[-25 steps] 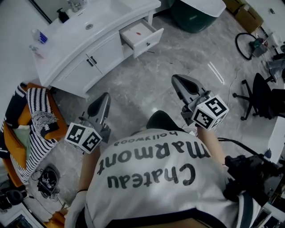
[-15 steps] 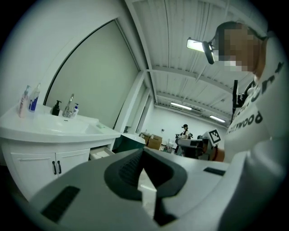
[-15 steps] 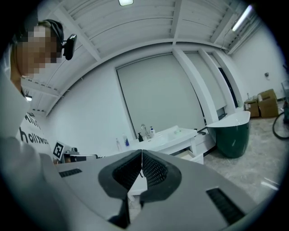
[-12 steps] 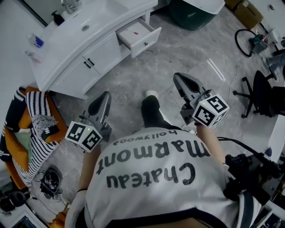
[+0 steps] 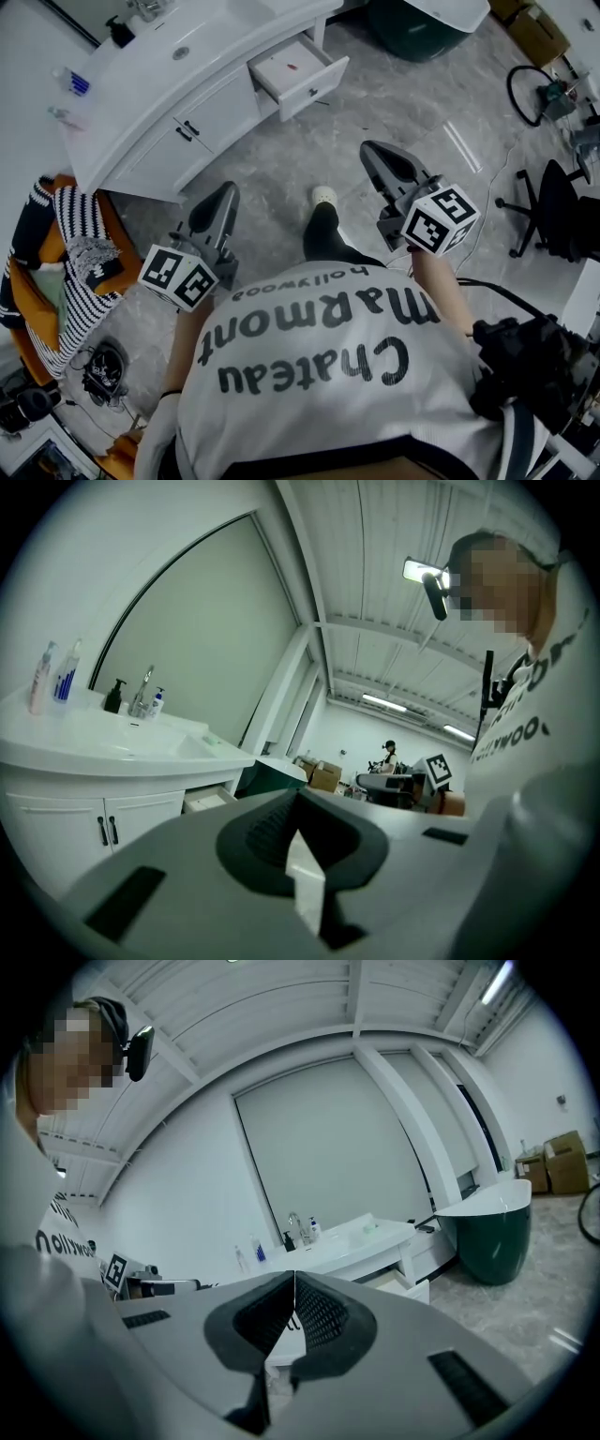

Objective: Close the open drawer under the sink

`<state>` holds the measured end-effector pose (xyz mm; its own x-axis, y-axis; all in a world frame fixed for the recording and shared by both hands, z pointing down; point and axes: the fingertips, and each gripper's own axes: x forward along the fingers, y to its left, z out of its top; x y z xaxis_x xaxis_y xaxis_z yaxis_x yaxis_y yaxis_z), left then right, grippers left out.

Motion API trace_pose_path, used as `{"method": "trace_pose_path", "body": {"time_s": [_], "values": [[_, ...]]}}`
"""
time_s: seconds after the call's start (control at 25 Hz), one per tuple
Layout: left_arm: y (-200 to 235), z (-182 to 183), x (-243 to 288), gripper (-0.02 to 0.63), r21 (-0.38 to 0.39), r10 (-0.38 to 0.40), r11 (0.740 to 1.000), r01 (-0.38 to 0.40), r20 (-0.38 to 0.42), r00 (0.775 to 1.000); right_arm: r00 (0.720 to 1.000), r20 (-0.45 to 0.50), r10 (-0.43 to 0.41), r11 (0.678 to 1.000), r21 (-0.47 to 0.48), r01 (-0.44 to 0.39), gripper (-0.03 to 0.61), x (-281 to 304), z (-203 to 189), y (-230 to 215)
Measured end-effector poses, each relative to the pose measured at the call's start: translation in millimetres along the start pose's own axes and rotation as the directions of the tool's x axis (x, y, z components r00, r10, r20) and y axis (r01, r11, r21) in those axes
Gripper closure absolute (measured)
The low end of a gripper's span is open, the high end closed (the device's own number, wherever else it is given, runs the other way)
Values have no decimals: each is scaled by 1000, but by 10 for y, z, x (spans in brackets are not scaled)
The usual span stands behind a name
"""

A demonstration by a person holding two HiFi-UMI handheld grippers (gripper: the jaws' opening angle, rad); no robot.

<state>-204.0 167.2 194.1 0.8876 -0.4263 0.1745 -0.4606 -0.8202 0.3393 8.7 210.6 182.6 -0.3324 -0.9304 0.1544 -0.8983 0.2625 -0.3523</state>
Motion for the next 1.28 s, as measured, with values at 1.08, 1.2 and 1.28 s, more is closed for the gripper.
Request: {"method": "trace_pose_path", "body": {"time_s": [1.08, 1.2, 1.28], "values": [[795, 408, 1440, 606, -41, 179, 983, -178, 34, 983, 990, -64, 126, 992, 20, -125, 566, 1244, 506, -1445], [790, 325, 1415, 606, -54, 184, 982, -183, 24, 983, 987, -88, 137, 991, 3, -137, 568, 1274, 463, -1431], [796, 311, 1404, 606, -64, 190, 980, -188, 30, 981, 984, -106, 143, 989, -10, -145, 568, 1291, 428, -1416]]}}
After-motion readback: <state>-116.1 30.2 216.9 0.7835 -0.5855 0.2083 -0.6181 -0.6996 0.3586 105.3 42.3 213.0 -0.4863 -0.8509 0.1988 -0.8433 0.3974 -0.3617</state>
